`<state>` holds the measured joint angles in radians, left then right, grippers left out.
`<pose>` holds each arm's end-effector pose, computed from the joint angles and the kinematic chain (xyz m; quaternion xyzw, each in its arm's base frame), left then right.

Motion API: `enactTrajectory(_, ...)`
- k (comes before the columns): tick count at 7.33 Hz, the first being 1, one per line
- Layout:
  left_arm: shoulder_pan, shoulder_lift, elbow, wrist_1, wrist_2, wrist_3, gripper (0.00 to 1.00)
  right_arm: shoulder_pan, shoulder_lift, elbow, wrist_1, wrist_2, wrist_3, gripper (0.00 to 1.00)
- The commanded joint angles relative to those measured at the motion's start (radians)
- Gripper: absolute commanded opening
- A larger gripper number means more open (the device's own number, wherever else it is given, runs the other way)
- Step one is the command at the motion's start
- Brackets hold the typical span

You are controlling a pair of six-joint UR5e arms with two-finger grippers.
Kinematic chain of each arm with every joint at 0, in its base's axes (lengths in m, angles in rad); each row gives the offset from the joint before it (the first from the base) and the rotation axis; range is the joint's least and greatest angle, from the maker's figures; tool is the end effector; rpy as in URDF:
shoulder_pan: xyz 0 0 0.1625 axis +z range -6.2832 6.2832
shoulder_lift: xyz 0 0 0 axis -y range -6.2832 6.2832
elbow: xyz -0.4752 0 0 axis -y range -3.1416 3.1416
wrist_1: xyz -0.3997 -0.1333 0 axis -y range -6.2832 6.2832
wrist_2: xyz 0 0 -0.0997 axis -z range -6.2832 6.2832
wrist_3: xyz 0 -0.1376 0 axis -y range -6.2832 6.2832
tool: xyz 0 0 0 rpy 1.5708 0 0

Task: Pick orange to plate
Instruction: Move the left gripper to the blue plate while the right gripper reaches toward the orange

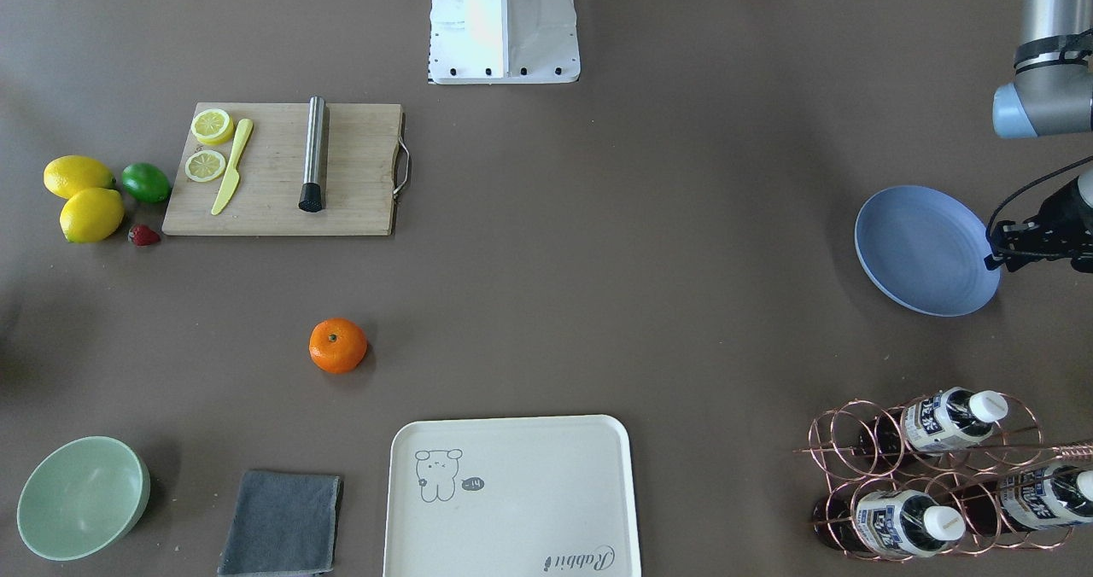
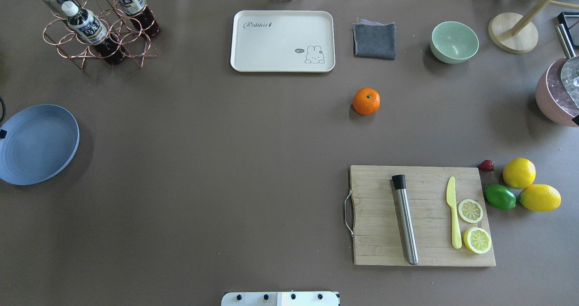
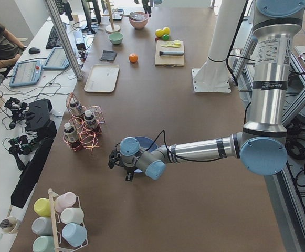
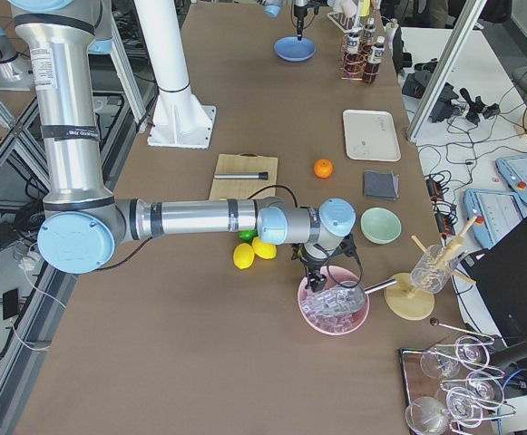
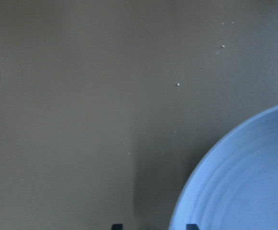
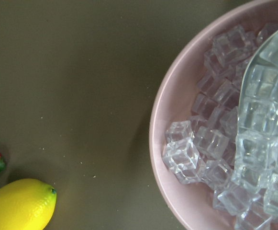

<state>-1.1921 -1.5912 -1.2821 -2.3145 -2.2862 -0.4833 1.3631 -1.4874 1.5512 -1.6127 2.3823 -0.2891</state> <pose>0.1564 -0.5096 0.7903 0.0582 0.4013 0.0347 0.9134 -0.0786 -0.5355 0.7031 0.0261 -0.3940 -0.2301 0.8895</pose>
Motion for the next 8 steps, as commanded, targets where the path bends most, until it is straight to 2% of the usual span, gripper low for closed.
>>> enactTrajectory(1,0.003,-0.007,-0.019,0.003,-0.009,-0.046,0.00,-0.040,0.045,0.061,0.000,0.000,0.148,1.00)
enactTrajectory(3,0.005,-0.030,-0.109,0.010,-0.114,-0.247,0.00,-0.144,0.128,0.141,0.002,-0.003,0.423,1.00)
enactTrajectory(4,0.043,-0.030,-0.188,0.007,-0.111,-0.387,0.00,-0.197,0.183,0.145,0.002,-0.003,0.526,1.00)
enactTrajectory(5,0.139,-0.035,-0.276,0.007,-0.064,-0.557,0.00,-0.240,0.234,0.145,0.002,-0.005,0.582,1.00)
enactTrajectory(6,0.239,-0.077,-0.323,0.009,0.021,-0.712,0.00,-0.269,0.275,0.142,0.002,-0.009,0.637,1.00)
enactTrajectory(7,0.315,-0.116,-0.354,0.012,0.087,-0.835,0.00,-0.306,0.321,0.138,0.002,-0.017,0.713,1.00)
enactTrajectory(8,0.382,-0.146,-0.376,0.012,0.146,-0.923,0.00,-0.353,0.372,0.135,0.002,-0.064,0.791,1.00)
